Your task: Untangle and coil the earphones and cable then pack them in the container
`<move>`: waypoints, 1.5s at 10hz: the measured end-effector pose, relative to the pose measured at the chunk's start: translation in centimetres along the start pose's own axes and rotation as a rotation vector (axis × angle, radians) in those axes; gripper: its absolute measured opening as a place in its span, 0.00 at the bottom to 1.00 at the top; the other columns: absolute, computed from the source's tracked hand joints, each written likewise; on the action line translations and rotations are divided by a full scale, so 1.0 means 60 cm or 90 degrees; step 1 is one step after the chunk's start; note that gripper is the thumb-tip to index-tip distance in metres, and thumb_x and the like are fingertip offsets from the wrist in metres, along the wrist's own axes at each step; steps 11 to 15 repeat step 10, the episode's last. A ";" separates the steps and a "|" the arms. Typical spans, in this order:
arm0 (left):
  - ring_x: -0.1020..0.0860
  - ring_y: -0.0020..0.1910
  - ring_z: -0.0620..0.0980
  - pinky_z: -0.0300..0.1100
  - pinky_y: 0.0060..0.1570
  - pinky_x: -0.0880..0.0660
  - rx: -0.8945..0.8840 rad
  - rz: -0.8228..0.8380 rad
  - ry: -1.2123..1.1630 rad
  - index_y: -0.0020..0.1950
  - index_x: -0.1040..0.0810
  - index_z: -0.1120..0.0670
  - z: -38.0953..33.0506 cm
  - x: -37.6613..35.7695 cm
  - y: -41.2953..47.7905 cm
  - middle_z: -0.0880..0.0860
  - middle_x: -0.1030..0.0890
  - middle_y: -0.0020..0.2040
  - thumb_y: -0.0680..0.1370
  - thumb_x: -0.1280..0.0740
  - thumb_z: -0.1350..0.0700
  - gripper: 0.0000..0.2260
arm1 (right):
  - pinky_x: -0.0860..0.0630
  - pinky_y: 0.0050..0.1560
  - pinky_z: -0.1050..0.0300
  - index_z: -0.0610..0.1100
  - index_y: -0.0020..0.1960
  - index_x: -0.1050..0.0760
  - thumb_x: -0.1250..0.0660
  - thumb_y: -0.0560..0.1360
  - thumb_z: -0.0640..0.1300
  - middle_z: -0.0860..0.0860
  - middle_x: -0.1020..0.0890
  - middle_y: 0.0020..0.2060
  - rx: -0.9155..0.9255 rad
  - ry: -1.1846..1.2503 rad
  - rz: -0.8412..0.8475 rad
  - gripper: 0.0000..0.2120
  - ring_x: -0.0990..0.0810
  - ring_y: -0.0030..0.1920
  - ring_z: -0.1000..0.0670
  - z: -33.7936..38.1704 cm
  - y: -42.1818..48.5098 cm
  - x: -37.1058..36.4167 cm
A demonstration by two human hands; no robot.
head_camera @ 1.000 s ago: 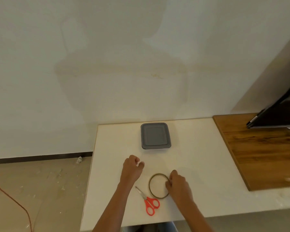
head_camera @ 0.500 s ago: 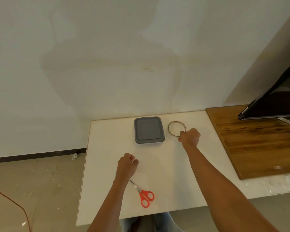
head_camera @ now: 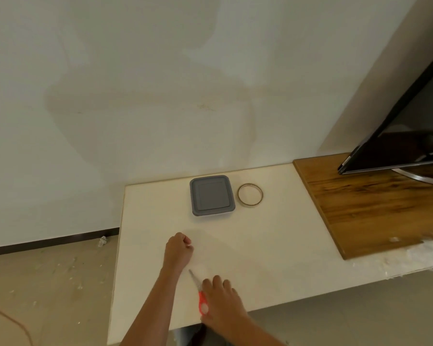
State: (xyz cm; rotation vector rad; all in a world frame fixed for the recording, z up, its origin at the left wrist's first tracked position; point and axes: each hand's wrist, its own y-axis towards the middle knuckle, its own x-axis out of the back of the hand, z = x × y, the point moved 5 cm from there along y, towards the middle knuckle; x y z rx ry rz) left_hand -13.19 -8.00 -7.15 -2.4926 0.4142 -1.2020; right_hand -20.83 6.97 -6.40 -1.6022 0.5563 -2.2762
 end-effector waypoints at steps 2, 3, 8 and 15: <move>0.23 0.56 0.58 0.45 0.55 0.28 0.018 0.019 0.013 0.47 0.25 0.60 -0.005 0.000 0.013 0.60 0.19 0.54 0.74 0.33 0.65 0.03 | 0.28 0.48 0.53 0.40 0.53 0.32 0.28 0.65 0.43 0.47 0.30 0.50 -0.176 0.282 -0.110 0.21 0.28 0.50 0.46 -0.132 -0.013 0.048; 0.23 0.56 0.58 0.44 0.54 0.28 0.029 0.017 0.015 0.51 0.23 0.63 -0.001 -0.002 0.015 0.60 0.19 0.54 0.74 0.33 0.64 0.06 | 0.27 0.45 0.52 0.41 0.50 0.32 0.25 0.64 0.41 0.46 0.30 0.48 -0.253 0.365 -0.251 0.20 0.27 0.45 0.47 -0.205 -0.020 0.088; 0.23 0.57 0.57 0.44 0.57 0.29 0.003 0.006 0.038 0.51 0.23 0.61 -0.002 -0.002 0.013 0.60 0.19 0.54 0.75 0.34 0.64 0.06 | 0.30 0.57 0.46 0.33 0.61 0.29 0.25 0.69 0.39 0.35 0.27 0.58 -0.368 0.262 -0.362 0.24 0.28 0.58 0.36 -0.391 0.170 0.261; 0.23 0.52 0.54 0.44 0.54 0.27 -0.023 0.026 -0.044 0.42 0.29 0.53 -0.021 0.029 -0.023 0.57 0.21 0.50 0.75 0.33 0.62 0.07 | 0.29 0.62 0.43 0.35 0.69 0.34 0.27 0.71 0.38 0.35 0.33 0.67 -0.205 0.222 -0.455 0.30 0.31 0.64 0.36 -0.315 0.109 0.273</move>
